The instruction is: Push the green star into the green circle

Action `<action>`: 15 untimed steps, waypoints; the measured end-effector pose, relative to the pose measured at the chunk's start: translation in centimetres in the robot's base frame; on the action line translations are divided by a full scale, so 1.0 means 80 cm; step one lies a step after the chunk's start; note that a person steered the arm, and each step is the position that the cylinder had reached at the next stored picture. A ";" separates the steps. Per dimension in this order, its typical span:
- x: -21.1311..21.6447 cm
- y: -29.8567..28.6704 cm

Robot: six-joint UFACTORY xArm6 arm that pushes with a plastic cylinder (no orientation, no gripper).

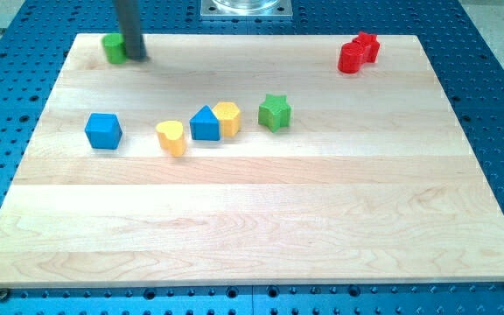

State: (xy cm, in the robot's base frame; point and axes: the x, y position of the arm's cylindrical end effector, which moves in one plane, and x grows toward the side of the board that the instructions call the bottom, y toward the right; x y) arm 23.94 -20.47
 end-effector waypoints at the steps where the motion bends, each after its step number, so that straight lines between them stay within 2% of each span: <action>1: 0.002 0.096; 2: 0.036 0.259; 3: 0.149 0.301; 5: 0.225 0.419; 6: 0.268 0.341; 7: 0.205 0.296; 8: 0.202 0.317; 9: 0.243 0.337; 10: 0.195 0.228; 11: 0.129 0.158; 12: 0.094 0.161; 13: 0.097 0.250; 15: 0.030 0.312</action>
State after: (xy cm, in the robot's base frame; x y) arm 26.32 4.51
